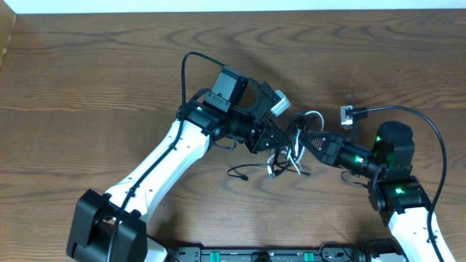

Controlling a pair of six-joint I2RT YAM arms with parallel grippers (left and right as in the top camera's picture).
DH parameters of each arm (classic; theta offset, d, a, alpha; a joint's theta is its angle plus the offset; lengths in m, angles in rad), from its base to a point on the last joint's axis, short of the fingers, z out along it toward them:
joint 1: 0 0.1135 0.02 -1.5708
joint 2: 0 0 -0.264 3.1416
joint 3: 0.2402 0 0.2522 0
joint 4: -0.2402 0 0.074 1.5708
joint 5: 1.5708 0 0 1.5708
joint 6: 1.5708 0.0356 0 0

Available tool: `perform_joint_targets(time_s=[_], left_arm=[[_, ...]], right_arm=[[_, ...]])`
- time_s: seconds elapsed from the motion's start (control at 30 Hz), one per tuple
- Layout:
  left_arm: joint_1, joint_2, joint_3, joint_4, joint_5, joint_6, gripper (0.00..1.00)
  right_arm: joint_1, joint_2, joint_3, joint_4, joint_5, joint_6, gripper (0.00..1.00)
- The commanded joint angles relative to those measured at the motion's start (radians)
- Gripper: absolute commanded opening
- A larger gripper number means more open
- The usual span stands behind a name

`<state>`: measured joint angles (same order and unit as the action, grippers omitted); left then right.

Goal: Untangle cables

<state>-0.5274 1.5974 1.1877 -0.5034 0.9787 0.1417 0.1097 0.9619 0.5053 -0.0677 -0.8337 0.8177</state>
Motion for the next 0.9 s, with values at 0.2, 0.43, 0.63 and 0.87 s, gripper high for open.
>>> perform_joint_targets(time_s=[0.2,0.43,0.63,0.87], left_arm=[[0.074,-0.002,0.007,-0.042,0.163,-0.009,0.08],[0.084,-0.002,0.007,-0.038,0.198,-0.066,0.08],[0.084,-0.002,0.007,-0.027,0.219,-0.066,0.08],[0.084,-0.002,0.007,-0.026,0.214,-0.069,0.08]], right_arm=[[-0.080,-0.002,0.003,-0.114,0.110,0.016,0.33],[-0.270,0.002,0.003,-0.373,0.212,-0.023,0.31],[-0.212,0.006,0.003,-0.390,0.074,-0.261,0.42],[-0.152,0.007,0.003,-0.390,-0.146,-0.524,0.35]])
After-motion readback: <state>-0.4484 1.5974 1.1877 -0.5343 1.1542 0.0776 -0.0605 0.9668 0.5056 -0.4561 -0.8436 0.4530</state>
